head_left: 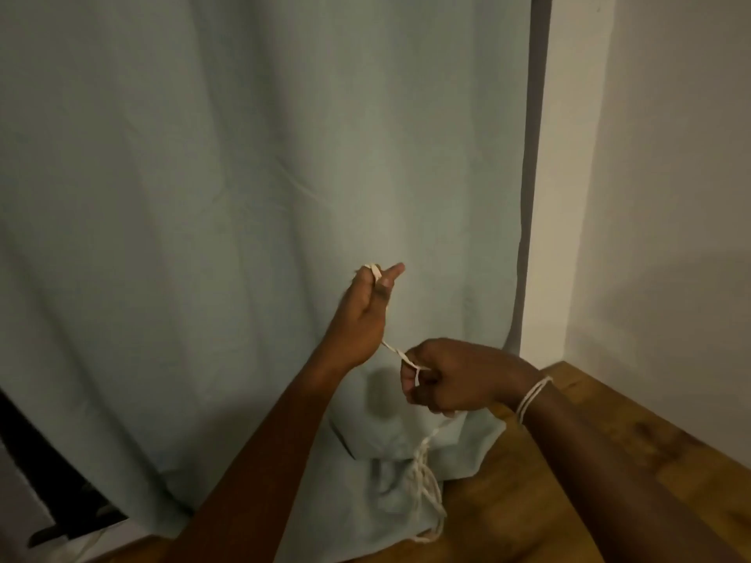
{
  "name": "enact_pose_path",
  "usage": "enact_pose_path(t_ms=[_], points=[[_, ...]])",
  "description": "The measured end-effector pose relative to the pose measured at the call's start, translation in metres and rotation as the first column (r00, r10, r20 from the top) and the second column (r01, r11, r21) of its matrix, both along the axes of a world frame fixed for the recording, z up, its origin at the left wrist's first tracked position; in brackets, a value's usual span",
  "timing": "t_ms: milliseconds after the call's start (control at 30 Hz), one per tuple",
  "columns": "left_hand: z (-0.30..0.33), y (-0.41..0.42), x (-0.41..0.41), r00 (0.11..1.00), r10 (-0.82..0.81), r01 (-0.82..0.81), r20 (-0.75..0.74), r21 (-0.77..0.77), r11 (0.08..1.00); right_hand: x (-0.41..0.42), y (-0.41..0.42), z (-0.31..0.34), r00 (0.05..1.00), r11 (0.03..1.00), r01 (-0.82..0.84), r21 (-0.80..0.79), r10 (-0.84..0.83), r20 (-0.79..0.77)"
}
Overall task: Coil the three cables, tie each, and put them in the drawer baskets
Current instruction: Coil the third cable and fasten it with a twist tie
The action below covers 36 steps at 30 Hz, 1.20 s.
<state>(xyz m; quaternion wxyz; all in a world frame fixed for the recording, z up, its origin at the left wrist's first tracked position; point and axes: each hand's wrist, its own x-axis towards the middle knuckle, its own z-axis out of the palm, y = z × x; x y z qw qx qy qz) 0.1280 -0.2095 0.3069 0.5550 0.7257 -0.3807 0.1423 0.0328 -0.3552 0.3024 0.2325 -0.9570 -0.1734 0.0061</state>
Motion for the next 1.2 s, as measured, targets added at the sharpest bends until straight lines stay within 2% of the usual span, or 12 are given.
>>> enact_pose_path(t_ms=[67,133,233,333,433,533,733,833,900,1000,1100,1200], points=[[-0.013,0.002,0.005,0.994,-0.025,0.0,0.104,0.237,0.972,-0.001,-0.003,0.018,0.973,0.998,0.013,-0.059,0.001,0.231],[-0.018,0.005,-0.002,0.993,-0.12,0.117,-0.011,0.342,0.933,-0.001,-0.014,0.037,0.902,1.0,0.011,-0.012,-0.005,0.432],[-0.01,0.01,-0.017,0.802,-0.453,0.485,-0.389,-0.018,0.875,0.003,-0.032,0.053,0.861,0.966,-0.037,0.255,-0.099,0.498],[0.0,0.014,-0.019,0.471,-0.751,0.683,-0.463,-0.347,0.643,0.015,-0.036,0.045,0.896,0.817,-0.121,0.564,-0.154,0.416],[0.0,0.016,-0.019,0.368,-0.829,0.692,-0.421,-0.471,0.547,0.022,-0.032,0.023,0.974,0.538,-0.165,0.827,-0.044,0.223],[0.002,0.02,-0.018,0.335,-0.86,0.577,-0.384,-0.638,0.51,0.021,-0.02,-0.002,0.995,0.507,-0.078,0.859,-0.01,0.097],[0.014,0.008,-0.019,0.467,-0.859,0.34,-0.209,-0.854,0.393,0.02,0.02,-0.055,0.981,0.424,0.111,0.899,0.101,-0.168],[0.018,0.005,-0.009,0.64,-0.736,0.328,-0.221,-0.788,0.521,0.014,0.035,-0.071,0.895,0.464,0.17,0.87,0.296,-0.333],[0.011,0.003,-0.003,0.797,-0.546,0.253,-0.257,-0.678,0.69,0.009,0.034,-0.07,0.825,0.431,0.191,0.882,0.416,-0.382],[-0.012,0.008,0.011,0.992,-0.082,0.054,-0.096,-0.265,0.963,0.003,0.013,-0.049,0.801,0.582,0.079,0.809,0.446,-0.399],[-0.034,0.02,0.029,0.999,-0.024,0.018,0.048,0.132,0.991,-0.008,-0.019,-0.015,0.857,0.781,-0.076,0.62,0.369,-0.359],[-0.041,0.028,0.025,0.992,-0.124,0.127,-0.027,0.301,0.945,-0.017,-0.048,0.02,0.997,0.93,-0.03,0.367,0.056,-0.06]])
